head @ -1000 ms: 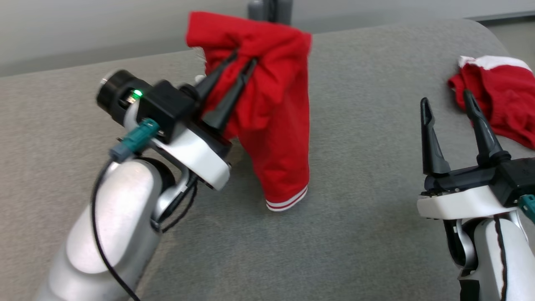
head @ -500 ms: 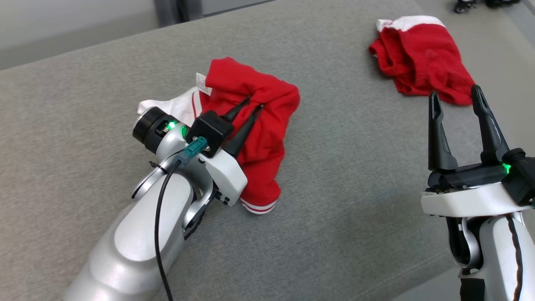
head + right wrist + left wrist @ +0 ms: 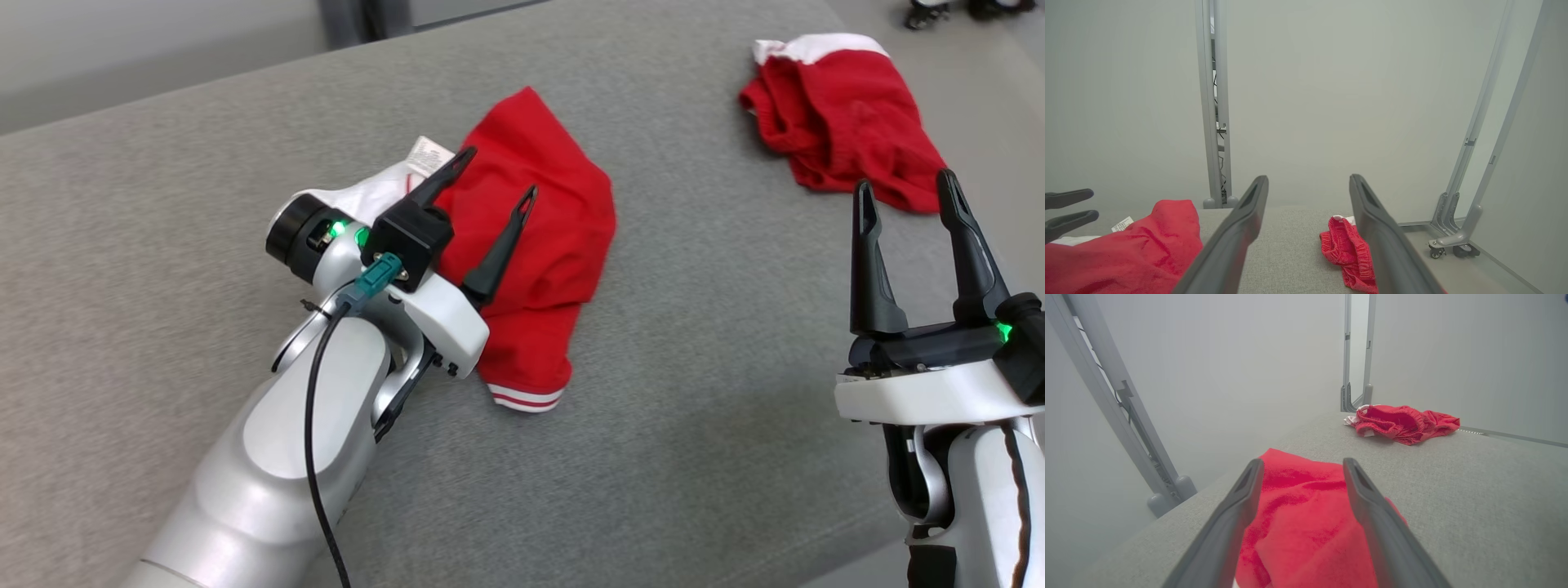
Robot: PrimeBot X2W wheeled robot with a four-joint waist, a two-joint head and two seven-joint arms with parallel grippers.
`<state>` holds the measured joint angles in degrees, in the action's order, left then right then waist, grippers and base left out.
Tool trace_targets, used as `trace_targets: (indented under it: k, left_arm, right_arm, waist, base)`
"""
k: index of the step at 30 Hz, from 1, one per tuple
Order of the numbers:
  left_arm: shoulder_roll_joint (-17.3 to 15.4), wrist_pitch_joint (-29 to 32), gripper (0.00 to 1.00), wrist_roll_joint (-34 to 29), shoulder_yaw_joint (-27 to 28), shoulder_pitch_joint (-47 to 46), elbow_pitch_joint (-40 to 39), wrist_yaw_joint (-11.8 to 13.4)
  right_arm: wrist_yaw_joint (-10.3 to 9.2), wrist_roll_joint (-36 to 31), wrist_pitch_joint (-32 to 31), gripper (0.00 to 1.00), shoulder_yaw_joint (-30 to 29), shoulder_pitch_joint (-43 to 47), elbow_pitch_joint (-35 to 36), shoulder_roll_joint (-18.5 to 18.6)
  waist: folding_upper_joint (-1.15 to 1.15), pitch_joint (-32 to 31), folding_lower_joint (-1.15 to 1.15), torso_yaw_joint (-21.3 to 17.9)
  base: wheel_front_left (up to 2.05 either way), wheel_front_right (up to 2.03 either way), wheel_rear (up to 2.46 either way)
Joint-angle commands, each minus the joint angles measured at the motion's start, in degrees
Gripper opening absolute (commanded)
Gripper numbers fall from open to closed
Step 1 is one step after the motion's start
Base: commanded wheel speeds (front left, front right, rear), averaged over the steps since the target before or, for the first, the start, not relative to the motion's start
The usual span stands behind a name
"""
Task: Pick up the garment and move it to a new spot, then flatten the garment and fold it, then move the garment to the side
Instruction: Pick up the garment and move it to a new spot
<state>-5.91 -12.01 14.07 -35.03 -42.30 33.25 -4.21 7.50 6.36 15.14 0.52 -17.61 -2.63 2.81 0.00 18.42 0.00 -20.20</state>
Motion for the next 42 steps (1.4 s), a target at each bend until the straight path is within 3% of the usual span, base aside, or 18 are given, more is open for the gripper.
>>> trace_targets:
  k: [1,7,18,25,36,42]
  left_arm:
    - [0.15,-0.86,1.0,0.66,0.64,-0.7,-0.78,0.38]
    - [-0.81,-2.64,1.0,2.5,3.5,2.02,-5.04,1.98]
    - [-6.75,-3.14,1.0,5.21,11.96,16.09,-16.07,6.46]
    - [-4.54,-3.16,1.0,6.22,16.19,26.97,-20.38,8.31]
    - [0.31,-3.17,1.0,2.08,24.44,35.79,-25.65,6.2]
    - [2.02,-3.17,1.0,-0.23,26.34,36.98,-25.73,4.1]
  right_arm:
    - [0.0,-0.54,0.03,1.0,-0.19,0.03,0.37,0.23]
    - [-0.01,-3.29,0.03,1.0,0.8,0.89,0.23,0.24]
    - [-0.01,-6.93,0.03,1.0,1.08,3.29,-0.28,0.46]
    - [-0.01,-6.97,0.04,1.0,2.4,4.52,-1.72,0.39]
    - [-0.01,-6.82,0.03,1.0,3.97,5.5,-3.92,0.77]
    - [-0.01,-6.73,0.03,1.0,4.28,5.87,-4.67,0.72]
  waist:
    - [0.0,-1.19,0.0,2.2]
    - [0.0,-4.17,0.0,7.46]
    - [0.0,-8.76,0.0,16.79]
    - [0.0,-10.75,0.0,19.95]
    - [0.0,-11.36,0.0,22.18]
    - [0.0,-11.43,0.0,23.02]
  base:
    - [0.0,0.0,0.0]
    - [0.0,0.0,0.0]
    - [0.0,0.0,0.0]
    - [0.0,0.0,0.0]
    - [0.0,0.0,0.0]
    - [0.0,0.0,0.0]
